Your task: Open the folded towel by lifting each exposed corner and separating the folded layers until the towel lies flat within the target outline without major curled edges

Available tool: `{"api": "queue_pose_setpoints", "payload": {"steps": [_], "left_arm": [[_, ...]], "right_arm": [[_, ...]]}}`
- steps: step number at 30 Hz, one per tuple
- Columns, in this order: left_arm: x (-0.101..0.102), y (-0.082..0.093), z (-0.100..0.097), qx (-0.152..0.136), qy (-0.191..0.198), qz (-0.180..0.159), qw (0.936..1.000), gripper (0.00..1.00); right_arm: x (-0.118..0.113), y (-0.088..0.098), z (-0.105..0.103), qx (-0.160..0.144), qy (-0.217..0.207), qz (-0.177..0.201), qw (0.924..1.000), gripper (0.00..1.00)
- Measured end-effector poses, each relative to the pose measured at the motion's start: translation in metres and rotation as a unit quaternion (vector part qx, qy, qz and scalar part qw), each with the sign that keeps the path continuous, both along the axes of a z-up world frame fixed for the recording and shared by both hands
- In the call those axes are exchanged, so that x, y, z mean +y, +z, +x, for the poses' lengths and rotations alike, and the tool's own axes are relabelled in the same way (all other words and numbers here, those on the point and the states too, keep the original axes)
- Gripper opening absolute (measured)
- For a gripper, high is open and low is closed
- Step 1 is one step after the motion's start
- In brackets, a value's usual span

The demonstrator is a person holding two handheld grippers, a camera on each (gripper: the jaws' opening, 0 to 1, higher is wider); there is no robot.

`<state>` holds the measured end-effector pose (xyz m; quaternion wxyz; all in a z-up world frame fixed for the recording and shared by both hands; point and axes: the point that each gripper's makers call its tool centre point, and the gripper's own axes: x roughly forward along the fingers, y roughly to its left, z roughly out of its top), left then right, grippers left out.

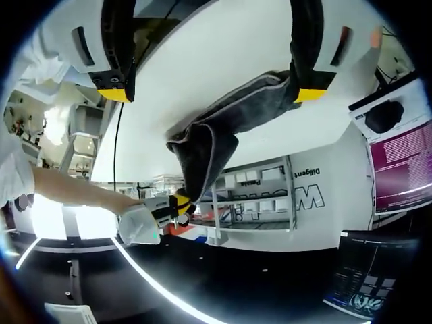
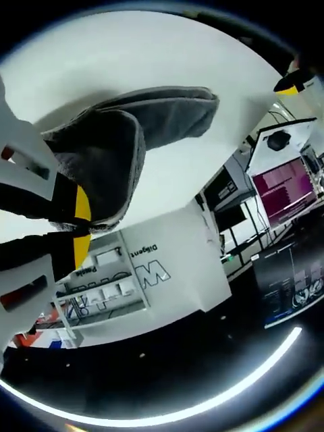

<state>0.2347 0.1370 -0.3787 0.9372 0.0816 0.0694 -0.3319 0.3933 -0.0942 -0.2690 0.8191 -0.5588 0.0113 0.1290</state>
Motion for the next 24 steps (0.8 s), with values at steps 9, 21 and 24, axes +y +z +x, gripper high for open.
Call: {"api": "queue_pose_setpoints", "payload": {"steps": [9, 21, 24], "left_arm": [[0.002, -0.002, 0.000, 0.003, 0.002, 0.002, 1.0000, 0.93], [0.000, -0.003, 0.000, 0.006, 0.000, 0.006, 1.0000, 0.93], [-0.001, -0.004, 0.000, 0.007, 0.000, 0.007, 1.0000, 0.93]], "right_arm": [[-0.030, 0.027, 0.004, -0.017, -0.030, 0.002, 0.9994, 0.01], [-0.067, 0.050, 0.002, -0.026, -0.065, 0.010, 0.9975, 0.01], [-0.081, 0.053, 0.002, -0.026, -0.080, 0.009, 0.9964, 0.01]]}}
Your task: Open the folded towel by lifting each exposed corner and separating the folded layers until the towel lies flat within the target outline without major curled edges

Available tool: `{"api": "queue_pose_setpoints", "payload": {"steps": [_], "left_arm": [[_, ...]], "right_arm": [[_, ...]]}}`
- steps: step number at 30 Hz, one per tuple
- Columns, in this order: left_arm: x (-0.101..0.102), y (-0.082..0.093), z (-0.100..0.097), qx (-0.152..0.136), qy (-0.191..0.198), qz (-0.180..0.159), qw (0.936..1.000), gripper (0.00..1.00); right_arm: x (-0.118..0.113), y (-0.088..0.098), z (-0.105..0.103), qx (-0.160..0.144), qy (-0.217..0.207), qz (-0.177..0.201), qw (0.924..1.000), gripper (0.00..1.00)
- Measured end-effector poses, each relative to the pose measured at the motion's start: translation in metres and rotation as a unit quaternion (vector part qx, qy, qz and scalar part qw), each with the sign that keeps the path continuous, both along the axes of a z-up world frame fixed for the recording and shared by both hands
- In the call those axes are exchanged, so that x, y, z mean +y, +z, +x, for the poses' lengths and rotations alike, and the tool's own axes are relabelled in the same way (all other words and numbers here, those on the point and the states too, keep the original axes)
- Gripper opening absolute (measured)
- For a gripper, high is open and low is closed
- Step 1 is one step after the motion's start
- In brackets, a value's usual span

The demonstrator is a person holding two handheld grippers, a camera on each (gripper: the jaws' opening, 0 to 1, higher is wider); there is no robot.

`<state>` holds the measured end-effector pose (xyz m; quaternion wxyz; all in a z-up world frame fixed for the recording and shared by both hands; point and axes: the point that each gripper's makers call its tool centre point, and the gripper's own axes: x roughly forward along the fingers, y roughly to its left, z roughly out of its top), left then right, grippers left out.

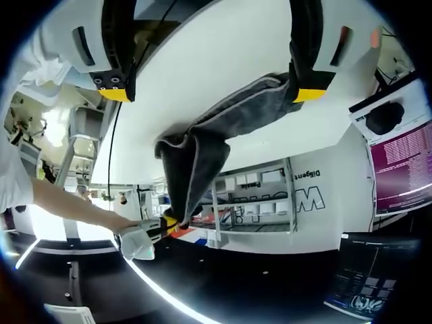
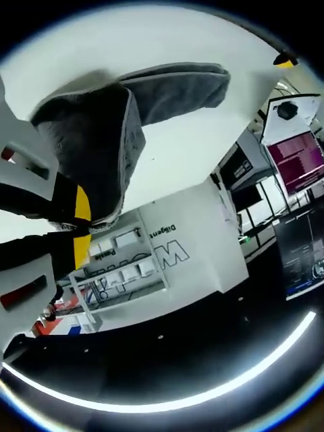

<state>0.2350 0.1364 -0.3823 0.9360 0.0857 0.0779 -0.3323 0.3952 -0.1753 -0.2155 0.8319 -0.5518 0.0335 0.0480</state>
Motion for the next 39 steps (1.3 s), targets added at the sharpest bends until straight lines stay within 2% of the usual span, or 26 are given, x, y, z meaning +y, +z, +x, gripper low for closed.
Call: {"api": "queue_pose_setpoints", "payload": {"steps": [4, 8, 15, 22, 29, 34, 39], "left_arm": [[-0.001, 0.000, -0.001, 0.000, -0.003, -0.001, 1.0000, 0.93], [0.001, -0.001, 0.002, 0.002, 0.001, -0.002, 1.0000, 0.93], [0.003, -0.003, 0.005, 0.006, 0.006, -0.001, 1.0000, 0.93], [0.001, -0.006, 0.004, 0.010, 0.004, 0.004, 0.9999, 0.92], [0.008, -0.002, 0.003, 0.006, 0.008, 0.000, 0.9999, 0.92], [0.011, -0.002, 0.005, 0.008, 0.014, -0.003, 0.9999, 0.92], [0.009, -0.003, 0.003, 0.008, 0.008, 0.001, 0.9999, 0.91]], "right_arm": [[-0.019, 0.008, 0.002, -0.004, -0.021, -0.007, 0.9998, 0.01], [-0.040, 0.018, 0.005, -0.009, -0.043, 0.009, 0.9990, 0.01], [-0.072, 0.023, 0.005, -0.008, -0.074, 0.014, 0.9971, 0.01], [-0.103, 0.011, 0.001, 0.003, -0.107, 0.021, 0.9940, 0.01], [-0.130, 0.009, 0.003, 0.011, -0.132, 0.025, 0.9909, 0.01], [-0.136, 0.007, 0.003, 0.016, -0.139, 0.020, 0.9900, 0.01], [-0.137, -0.007, 0.001, 0.029, -0.142, 0.014, 0.9893, 0.01]]}}
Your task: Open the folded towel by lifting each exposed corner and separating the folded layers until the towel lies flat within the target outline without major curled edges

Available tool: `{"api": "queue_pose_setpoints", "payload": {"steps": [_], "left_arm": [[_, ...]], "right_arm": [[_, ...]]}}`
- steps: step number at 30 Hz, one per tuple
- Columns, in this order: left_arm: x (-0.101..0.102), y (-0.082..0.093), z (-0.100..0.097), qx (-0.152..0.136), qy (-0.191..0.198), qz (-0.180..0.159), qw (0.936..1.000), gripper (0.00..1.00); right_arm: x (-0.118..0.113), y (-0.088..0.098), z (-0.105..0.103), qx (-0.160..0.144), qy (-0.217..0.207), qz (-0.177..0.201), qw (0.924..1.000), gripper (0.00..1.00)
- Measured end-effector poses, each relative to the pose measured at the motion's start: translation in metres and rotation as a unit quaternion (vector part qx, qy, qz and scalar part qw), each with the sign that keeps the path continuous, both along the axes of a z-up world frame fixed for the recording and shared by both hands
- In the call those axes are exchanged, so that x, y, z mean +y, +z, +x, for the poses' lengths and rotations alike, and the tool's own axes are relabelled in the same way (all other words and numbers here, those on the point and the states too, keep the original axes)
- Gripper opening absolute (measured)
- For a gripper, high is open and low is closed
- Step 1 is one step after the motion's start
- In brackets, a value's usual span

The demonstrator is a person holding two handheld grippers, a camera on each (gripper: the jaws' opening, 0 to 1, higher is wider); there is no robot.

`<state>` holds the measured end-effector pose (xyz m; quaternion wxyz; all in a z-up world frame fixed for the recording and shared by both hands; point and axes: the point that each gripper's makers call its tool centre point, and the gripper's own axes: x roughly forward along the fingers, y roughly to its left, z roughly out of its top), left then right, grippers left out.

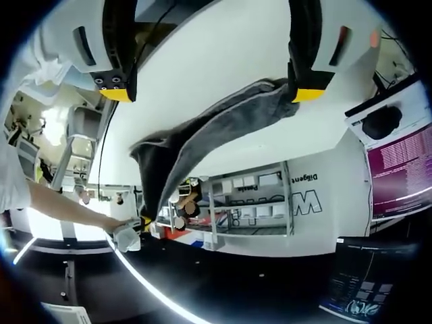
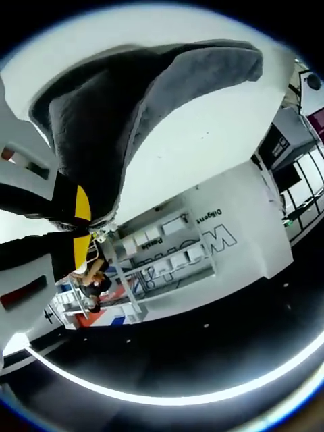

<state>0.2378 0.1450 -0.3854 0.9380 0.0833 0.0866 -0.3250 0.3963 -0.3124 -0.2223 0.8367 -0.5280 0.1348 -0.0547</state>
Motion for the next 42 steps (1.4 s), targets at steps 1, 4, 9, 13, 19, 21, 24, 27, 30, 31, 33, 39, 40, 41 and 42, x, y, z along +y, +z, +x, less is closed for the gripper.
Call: {"api": "queue_pose_setpoints", "payload": {"steps": [1, 4, 9, 13, 19, 21, 24, 27, 30, 31, 33, 39, 40, 41, 42], "left_arm": [[0.000, 0.000, 0.000, 0.000, -0.001, 0.000, 1.0000, 0.91], [-0.001, 0.000, 0.000, 0.000, 0.000, 0.002, 1.0000, 0.91], [0.000, 0.000, 0.000, 0.001, 0.001, 0.002, 1.0000, 0.91], [-0.001, 0.000, -0.001, 0.001, -0.001, 0.004, 1.0000, 0.91], [-0.003, -0.001, -0.001, 0.001, -0.004, 0.008, 1.0000, 0.90], [-0.003, -0.002, -0.001, 0.004, -0.003, 0.008, 1.0000, 0.90], [-0.001, -0.003, -0.001, 0.004, -0.001, 0.010, 0.9999, 0.90], [0.002, 0.000, -0.001, 0.001, 0.003, 0.005, 1.0000, 0.90], [0.005, 0.001, 0.001, 0.002, 0.006, 0.001, 1.0000, 0.90], [0.006, 0.000, 0.001, 0.003, 0.007, 0.002, 1.0000, 0.90], [0.007, -0.001, 0.002, 0.004, 0.010, 0.004, 0.9999, 0.90], [0.008, 0.000, 0.001, 0.003, 0.010, 0.001, 0.9999, 0.90], [0.008, 0.000, 0.001, 0.003, 0.010, 0.002, 0.9999, 0.90], [0.008, -0.001, 0.001, 0.003, 0.010, 0.003, 0.9999, 0.90], [0.008, -0.001, 0.001, 0.003, 0.010, 0.004, 0.9999, 0.90]], "right_arm": [[-0.001, -0.002, 0.000, 0.002, -0.001, 0.000, 1.0000, 0.01], [-0.006, -0.008, 0.002, 0.009, -0.005, 0.002, 0.9999, 0.01], [-0.016, -0.019, 0.001, 0.020, -0.012, 0.002, 0.9997, 0.01], [-0.026, -0.030, -0.001, 0.030, -0.020, 0.006, 0.9993, 0.01], [-0.041, -0.055, -0.002, 0.052, -0.034, 0.016, 0.9980, 0.01], [-0.047, -0.065, 0.001, 0.059, -0.039, 0.015, 0.9974, 0.01], [-0.057, -0.084, 0.001, 0.072, -0.053, 0.030, 0.9955, 0.02], [-0.066, -0.097, 0.002, 0.082, -0.062, 0.038, 0.9940, 0.02], [-0.075, -0.107, 0.002, 0.090, -0.069, 0.045, 0.9925, 0.02], [-0.076, -0.110, 0.001, 0.093, -0.072, 0.046, 0.9920, 0.02], [-0.079, -0.114, 0.000, 0.096, -0.076, 0.049, 0.9913, 0.02], [-0.084, -0.130, -0.006, 0.109, -0.085, 0.056, 0.9888, 0.02], [-0.085, -0.133, -0.007, 0.112, -0.085, 0.057, 0.9884, 0.02], [-0.086, -0.136, -0.007, 0.114, -0.087, 0.058, 0.9880, 0.02], [-0.088, -0.138, -0.008, 0.116, -0.089, 0.059, 0.9875, 0.02]]}}
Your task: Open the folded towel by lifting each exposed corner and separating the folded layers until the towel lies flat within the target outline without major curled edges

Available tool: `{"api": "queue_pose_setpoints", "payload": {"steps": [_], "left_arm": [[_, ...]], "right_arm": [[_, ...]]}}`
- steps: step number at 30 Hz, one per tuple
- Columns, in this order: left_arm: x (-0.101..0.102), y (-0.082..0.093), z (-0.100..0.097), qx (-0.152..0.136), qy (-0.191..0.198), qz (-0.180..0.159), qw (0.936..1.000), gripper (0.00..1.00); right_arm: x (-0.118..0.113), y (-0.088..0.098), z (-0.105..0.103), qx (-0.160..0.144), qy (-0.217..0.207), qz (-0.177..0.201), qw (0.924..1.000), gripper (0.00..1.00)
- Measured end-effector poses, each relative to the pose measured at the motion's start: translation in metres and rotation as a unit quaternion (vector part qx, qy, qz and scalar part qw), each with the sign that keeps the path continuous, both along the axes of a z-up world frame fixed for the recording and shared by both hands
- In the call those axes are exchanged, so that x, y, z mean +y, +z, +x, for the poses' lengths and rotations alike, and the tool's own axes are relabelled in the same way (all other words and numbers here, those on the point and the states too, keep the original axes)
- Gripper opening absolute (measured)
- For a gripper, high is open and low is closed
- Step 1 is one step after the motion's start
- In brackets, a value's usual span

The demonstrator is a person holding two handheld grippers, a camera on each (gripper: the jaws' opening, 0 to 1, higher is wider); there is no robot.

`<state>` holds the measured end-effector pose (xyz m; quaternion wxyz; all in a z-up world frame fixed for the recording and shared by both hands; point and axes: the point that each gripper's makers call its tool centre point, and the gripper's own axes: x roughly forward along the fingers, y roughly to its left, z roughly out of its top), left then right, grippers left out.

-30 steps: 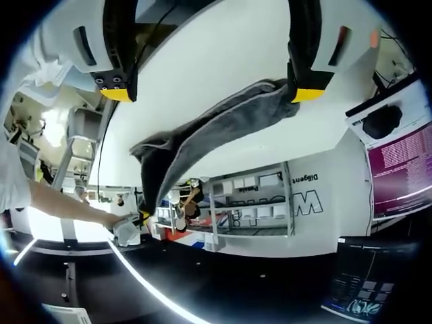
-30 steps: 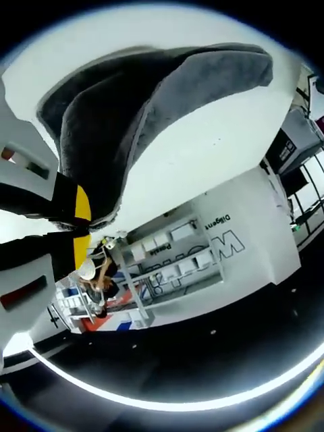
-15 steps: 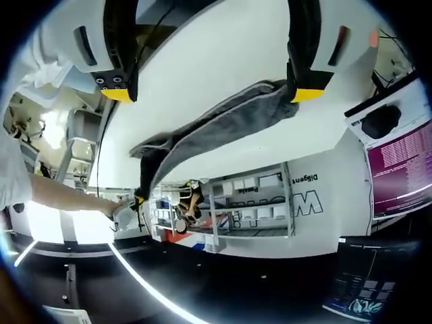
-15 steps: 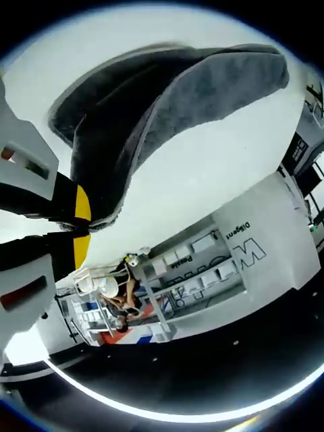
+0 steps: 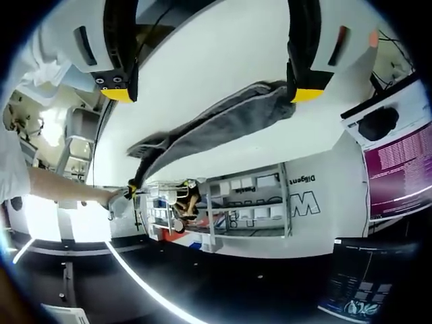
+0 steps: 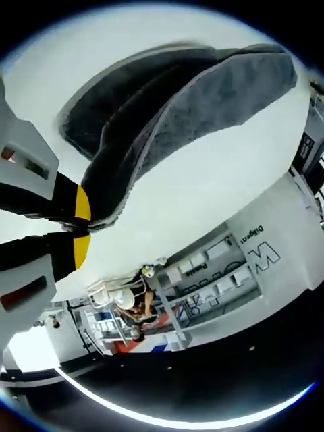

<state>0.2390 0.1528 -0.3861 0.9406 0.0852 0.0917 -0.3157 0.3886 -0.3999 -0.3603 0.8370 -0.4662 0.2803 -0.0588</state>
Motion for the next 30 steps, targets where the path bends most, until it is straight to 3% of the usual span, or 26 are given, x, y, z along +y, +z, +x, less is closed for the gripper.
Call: {"api": "queue_pose_setpoints", "payload": {"steps": [17, 30], "left_arm": [[0.001, -0.001, 0.001, 0.003, 0.004, -0.001, 1.0000, 0.90], [-0.006, -0.003, 0.000, 0.004, -0.007, 0.004, 1.0000, 0.90]], "right_arm": [[-0.012, -0.037, -0.012, 0.032, -0.014, 0.021, 0.9992, 0.02], [-0.015, -0.050, -0.013, 0.032, -0.023, 0.050, 0.9980, 0.02]]}}
